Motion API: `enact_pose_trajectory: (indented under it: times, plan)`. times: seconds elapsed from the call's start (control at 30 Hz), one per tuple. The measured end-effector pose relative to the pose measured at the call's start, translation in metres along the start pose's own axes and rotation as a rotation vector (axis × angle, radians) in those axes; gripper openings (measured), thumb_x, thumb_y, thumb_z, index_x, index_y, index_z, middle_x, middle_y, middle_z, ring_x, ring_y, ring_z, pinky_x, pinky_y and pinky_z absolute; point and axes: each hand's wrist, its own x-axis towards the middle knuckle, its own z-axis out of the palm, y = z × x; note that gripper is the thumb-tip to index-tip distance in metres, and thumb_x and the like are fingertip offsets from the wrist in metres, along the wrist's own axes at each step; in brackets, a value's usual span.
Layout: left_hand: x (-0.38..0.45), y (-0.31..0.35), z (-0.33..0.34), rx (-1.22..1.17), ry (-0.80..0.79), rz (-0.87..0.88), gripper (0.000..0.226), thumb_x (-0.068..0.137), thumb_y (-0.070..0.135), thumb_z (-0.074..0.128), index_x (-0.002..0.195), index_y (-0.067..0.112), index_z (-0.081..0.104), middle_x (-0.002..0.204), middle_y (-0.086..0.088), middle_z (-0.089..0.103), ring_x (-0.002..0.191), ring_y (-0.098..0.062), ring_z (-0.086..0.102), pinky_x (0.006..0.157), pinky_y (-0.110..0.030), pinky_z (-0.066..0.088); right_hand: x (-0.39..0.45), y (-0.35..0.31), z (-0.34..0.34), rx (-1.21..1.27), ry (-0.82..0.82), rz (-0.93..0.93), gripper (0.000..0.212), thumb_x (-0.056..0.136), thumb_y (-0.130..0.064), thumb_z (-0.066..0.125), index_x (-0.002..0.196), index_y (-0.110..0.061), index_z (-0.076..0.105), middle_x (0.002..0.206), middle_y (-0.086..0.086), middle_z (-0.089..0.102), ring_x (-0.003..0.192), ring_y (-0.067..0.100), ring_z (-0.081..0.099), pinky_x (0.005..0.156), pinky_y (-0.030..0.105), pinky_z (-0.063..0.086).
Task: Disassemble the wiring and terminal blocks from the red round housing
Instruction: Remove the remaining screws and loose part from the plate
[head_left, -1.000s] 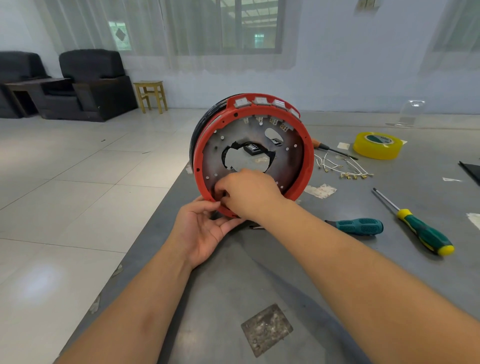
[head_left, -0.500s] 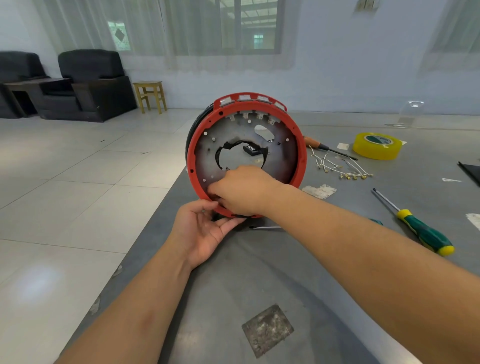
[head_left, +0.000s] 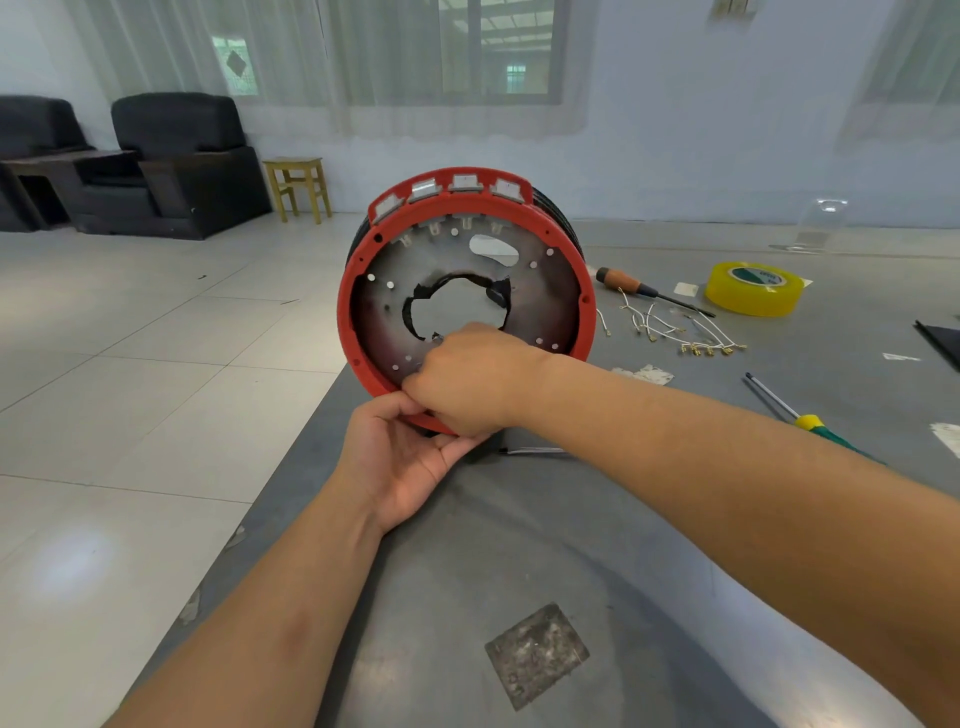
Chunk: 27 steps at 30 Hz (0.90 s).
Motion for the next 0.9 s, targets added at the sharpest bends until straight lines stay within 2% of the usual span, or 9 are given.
enact_pose_trajectory:
  times: [0.17, 0.27, 0.37, 0.47, 0.6, 0.67, 0.73, 0.83, 0.9]
  plan:
    - [0.0, 0.002, -0.003, 0.001, -0.077, -0.032, 0.063, 0.087, 0.013, 0.042, 0.149, 0.008, 0.053, 0.147, -0.024, 0.059, 0.133, -0.051, 0.057, 0.107, -0.07, 0.046, -0.003, 0.005, 0.006, 0.077, 0.019, 0.055, 0.019, 0.099, -0.024, 0.048, 0.11, -0.02, 0.062, 0.103, 0.007, 0.068, 0.085, 0.032, 0.064, 0.06, 0.034, 0.035]
    - [0.0, 0.003, -0.004, 0.035, -0.082, -0.054, 0.062, 0.09, 0.02, 0.047, 0.15, 0.009, 0.053, 0.149, -0.022, 0.058, 0.134, -0.051, 0.056, 0.111, -0.07, 0.043, -0.004, 0.009, 0.009, 0.187, -0.01, 0.101, 0.019, 0.1, -0.03, 0.047, 0.106, -0.024, 0.064, 0.106, 0.005, 0.067, 0.087, 0.03, 0.062, 0.063, 0.034, 0.038]
    - [0.0, 0.002, -0.004, 0.032, -0.08, -0.057, 0.058, 0.095, 0.031, 0.058, 0.149, 0.012, 0.055, 0.145, -0.023, 0.061, 0.129, -0.055, 0.058, 0.107, -0.07, 0.046, -0.006, 0.013, 0.01, 0.295, -0.028, 0.127, 0.019, 0.096, -0.03, 0.048, 0.099, -0.03, 0.066, 0.101, 0.0, 0.067, 0.081, 0.024, 0.054, 0.066, 0.035, 0.044]
    - [0.0, 0.001, -0.001, 0.051, -0.078, -0.028, 0.047, 0.095, 0.048, 0.07, 0.136, 0.026, 0.067, 0.136, -0.024, 0.067, 0.126, -0.059, 0.059, 0.105, -0.071, 0.048, -0.008, 0.018, 0.011, 0.355, -0.005, 0.134, 0.018, 0.093, -0.03, 0.049, 0.093, -0.033, 0.067, 0.095, -0.004, 0.067, 0.084, 0.022, 0.056, 0.067, 0.035, 0.049]
    - [-0.001, 0.002, 0.002, 0.096, -0.03, 0.001, 0.043, 0.092, 0.061, 0.071, 0.113, 0.025, 0.082, 0.13, -0.025, 0.069, 0.126, -0.054, 0.061, 0.105, -0.063, 0.051, -0.011, 0.021, 0.015, 0.366, 0.071, 0.123, 0.025, 0.094, -0.031, 0.051, 0.101, -0.036, 0.075, 0.11, -0.008, 0.06, 0.1, 0.019, 0.06, 0.063, 0.031, 0.046]
    - [-0.001, 0.002, 0.003, 0.104, 0.014, 0.035, 0.049, 0.09, 0.062, 0.072, 0.121, 0.024, 0.078, 0.132, -0.025, 0.068, 0.125, -0.051, 0.063, 0.104, -0.06, 0.053, -0.015, 0.023, 0.015, 0.354, 0.131, 0.121, 0.025, 0.096, -0.033, 0.053, 0.104, -0.037, 0.076, 0.11, -0.009, 0.057, 0.101, 0.019, 0.057, 0.066, 0.032, 0.046]
    - [-0.001, 0.001, 0.004, 0.136, 0.041, 0.066, 0.058, 0.089, 0.062, 0.072, 0.135, 0.028, 0.067, 0.137, -0.022, 0.067, 0.125, -0.047, 0.065, 0.106, -0.057, 0.053, -0.018, 0.025, 0.012, 0.314, 0.145, 0.11, 0.025, 0.096, -0.036, 0.053, 0.105, -0.039, 0.075, 0.108, -0.009, 0.061, 0.102, 0.019, 0.055, 0.075, 0.036, 0.051]
    - [-0.002, -0.001, 0.005, 0.196, 0.04, 0.091, 0.062, 0.092, 0.058, 0.069, 0.146, 0.032, 0.054, 0.139, -0.018, 0.067, 0.126, -0.042, 0.066, 0.112, -0.055, 0.049, -0.019, 0.022, 0.007, 0.249, 0.089, 0.108, 0.023, 0.095, -0.037, 0.049, 0.103, -0.035, 0.071, 0.098, -0.002, 0.068, 0.091, 0.026, 0.064, 0.065, 0.033, 0.048]
    - [-0.003, -0.002, 0.007, 0.214, 0.04, 0.099, 0.061, 0.095, 0.053, 0.067, 0.148, 0.029, 0.05, 0.141, -0.018, 0.065, 0.126, -0.042, 0.066, 0.109, -0.057, 0.051, -0.019, 0.019, 0.005, 0.218, 0.039, 0.082, 0.021, 0.095, -0.034, 0.049, 0.102, -0.029, 0.068, 0.095, 0.003, 0.067, 0.085, 0.03, 0.064, 0.061, 0.032, 0.041]
